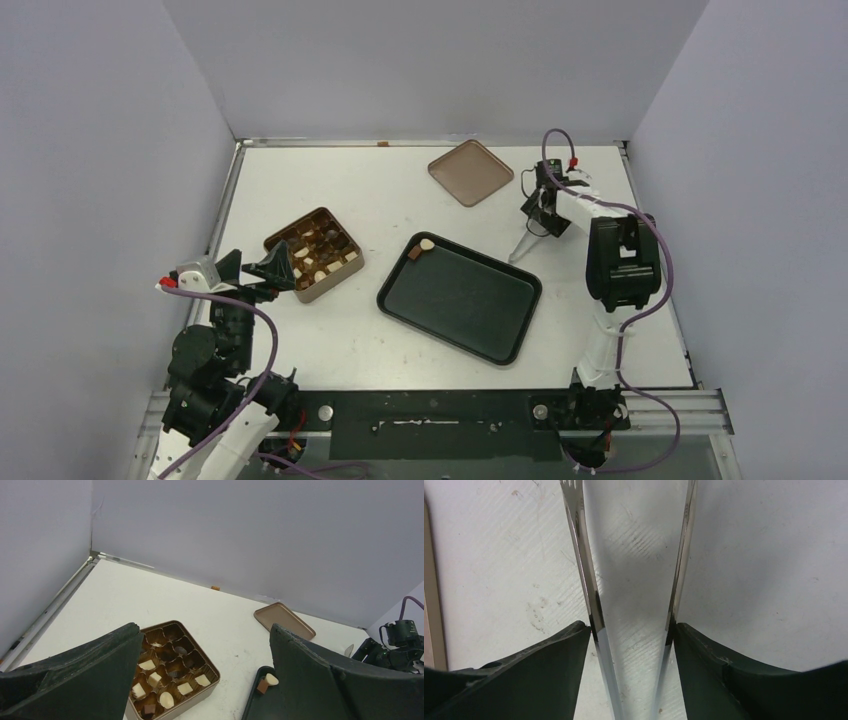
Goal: Pack the chocolate
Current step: Place the clamp at the center of the board.
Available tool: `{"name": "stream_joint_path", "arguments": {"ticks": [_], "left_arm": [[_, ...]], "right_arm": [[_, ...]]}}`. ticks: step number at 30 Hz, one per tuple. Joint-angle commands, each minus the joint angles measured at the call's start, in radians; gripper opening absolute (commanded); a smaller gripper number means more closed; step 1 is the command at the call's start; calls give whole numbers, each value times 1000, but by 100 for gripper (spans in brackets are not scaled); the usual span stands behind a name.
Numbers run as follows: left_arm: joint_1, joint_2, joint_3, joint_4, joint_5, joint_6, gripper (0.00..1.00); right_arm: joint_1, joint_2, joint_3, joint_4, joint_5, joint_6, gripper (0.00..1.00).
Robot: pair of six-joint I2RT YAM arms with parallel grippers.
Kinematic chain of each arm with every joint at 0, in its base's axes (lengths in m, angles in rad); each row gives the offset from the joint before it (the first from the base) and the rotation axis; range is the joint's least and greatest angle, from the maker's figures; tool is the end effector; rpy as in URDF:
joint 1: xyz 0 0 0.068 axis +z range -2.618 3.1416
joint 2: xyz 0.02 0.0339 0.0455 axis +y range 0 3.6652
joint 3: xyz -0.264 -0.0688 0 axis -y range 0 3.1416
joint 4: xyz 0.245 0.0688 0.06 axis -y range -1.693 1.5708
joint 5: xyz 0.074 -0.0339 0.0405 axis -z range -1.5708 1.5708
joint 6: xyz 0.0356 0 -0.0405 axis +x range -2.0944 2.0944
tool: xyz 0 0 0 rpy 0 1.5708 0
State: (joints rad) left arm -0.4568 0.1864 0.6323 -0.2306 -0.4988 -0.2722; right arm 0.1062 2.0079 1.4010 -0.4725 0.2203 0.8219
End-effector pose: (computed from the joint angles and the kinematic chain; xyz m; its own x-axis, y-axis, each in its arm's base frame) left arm 0.0601 -0.0106 0.3447 0.1933 -0.3581 -0.9135 0.0207 0.9323 -0.3611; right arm 0.4170 0.0366 0.1664 -0.5976 0.6551 -0.4624 0.6415 0.7365 0.2144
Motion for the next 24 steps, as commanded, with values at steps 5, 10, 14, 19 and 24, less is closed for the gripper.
{"name": "stream_joint_path", "arguments": {"ticks": [5, 10, 14, 19, 24], "left_arm": [[-5, 0, 4, 27, -2, 16, 97], [-4, -1, 4, 27, -1, 17, 97], [-4, -1, 3, 29, 0, 18, 97], [-5, -2, 2, 31, 1, 18, 97], [-5, -5, 2, 31, 3, 17, 97]], "right_arm": [[7, -48, 72, -64, 62, 51, 73], [8, -72, 92, -78, 43, 36, 77], [17, -103, 98, -66, 18, 16, 76], [22, -111, 103, -25, -29, 11, 70], [54, -82, 134, 22, -58, 7, 63]]}}
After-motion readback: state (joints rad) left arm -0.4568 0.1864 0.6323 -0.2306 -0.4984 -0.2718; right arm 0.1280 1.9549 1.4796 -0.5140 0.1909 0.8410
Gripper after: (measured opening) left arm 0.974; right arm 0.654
